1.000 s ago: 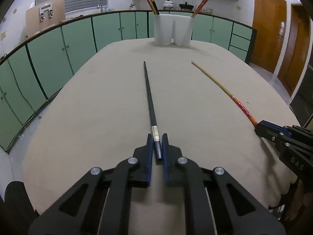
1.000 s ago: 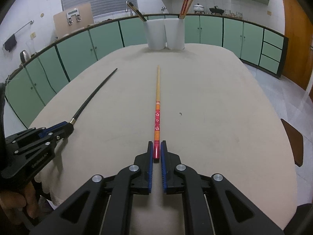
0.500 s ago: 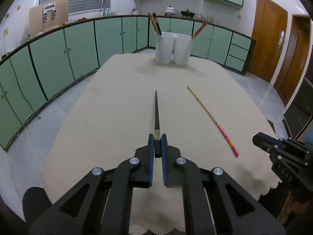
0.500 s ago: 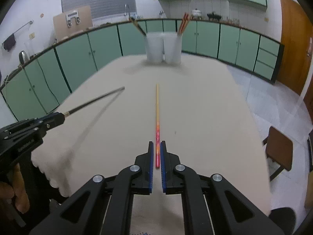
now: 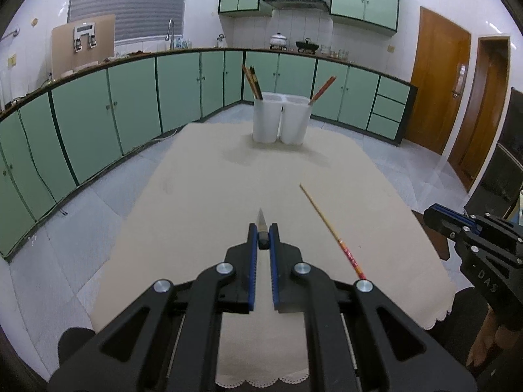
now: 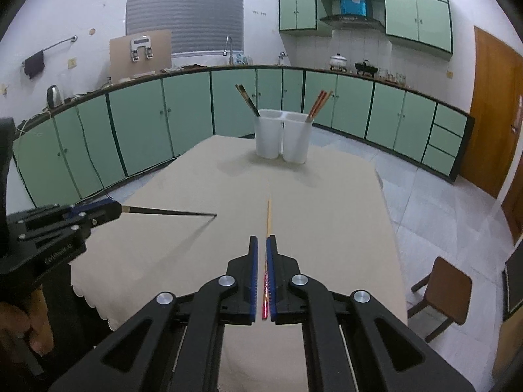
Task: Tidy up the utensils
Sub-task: 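Lift both chopsticks and carry them over the white holder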
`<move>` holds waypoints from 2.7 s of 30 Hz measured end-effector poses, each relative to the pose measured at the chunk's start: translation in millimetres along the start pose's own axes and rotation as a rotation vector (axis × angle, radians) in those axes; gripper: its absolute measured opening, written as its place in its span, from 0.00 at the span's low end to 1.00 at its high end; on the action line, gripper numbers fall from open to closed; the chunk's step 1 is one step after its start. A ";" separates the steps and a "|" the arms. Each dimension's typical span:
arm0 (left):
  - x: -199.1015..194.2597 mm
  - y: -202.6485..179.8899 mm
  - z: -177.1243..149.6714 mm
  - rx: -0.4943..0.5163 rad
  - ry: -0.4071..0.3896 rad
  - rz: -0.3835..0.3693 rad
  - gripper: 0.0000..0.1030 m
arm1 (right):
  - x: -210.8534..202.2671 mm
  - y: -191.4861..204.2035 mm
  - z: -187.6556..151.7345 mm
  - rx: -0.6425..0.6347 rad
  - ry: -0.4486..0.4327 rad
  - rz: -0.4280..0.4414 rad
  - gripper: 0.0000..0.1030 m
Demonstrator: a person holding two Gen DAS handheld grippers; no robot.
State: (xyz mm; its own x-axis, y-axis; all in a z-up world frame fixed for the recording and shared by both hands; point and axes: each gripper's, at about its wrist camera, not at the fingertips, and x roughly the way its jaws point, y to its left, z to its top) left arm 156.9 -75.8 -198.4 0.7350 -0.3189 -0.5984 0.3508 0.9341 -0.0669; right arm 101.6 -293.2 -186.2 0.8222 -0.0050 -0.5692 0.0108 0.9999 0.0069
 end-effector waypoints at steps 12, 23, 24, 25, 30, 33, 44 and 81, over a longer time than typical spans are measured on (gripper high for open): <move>-9.5 2.7 46.3 0.049 -0.049 -0.028 0.06 | -10.9 -9.0 41.0 -0.024 -0.033 0.023 0.02; -6.4 5.6 54.8 0.054 -0.063 -0.043 0.06 | 35.3 -39.0 -27.8 0.111 0.117 0.080 0.09; -6.1 5.8 54.9 0.054 -0.063 -0.043 0.06 | 43.1 -38.1 -41.4 0.120 0.137 0.081 0.09; -5.8 7.8 54.5 0.053 -0.062 -0.045 0.06 | 55.3 -36.2 -59.7 0.132 0.168 0.083 0.09; -4.4 10.7 61.6 0.055 -0.049 -0.042 0.06 | 87.7 -31.8 -94.7 0.173 0.203 0.093 0.12; -3.5 10.1 64.9 0.060 -0.044 -0.035 0.06 | 88.0 -27.6 -93.7 0.157 0.185 0.103 0.15; 1.3 7.8 71.5 0.080 -0.024 -0.043 0.06 | 87.0 -26.9 -92.2 0.155 0.214 0.094 0.06; 23.7 10.1 112.2 0.140 0.066 -0.128 0.06 | 50.0 -44.1 169.1 -0.084 0.238 0.197 0.06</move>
State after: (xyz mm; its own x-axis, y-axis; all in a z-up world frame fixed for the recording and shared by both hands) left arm 243.0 -92.0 -123.6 0.6408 -0.4183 -0.6437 0.5201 0.8533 -0.0367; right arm 238.5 -339.5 -75.9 0.6474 0.1817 -0.7402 -0.1906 0.9789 0.0737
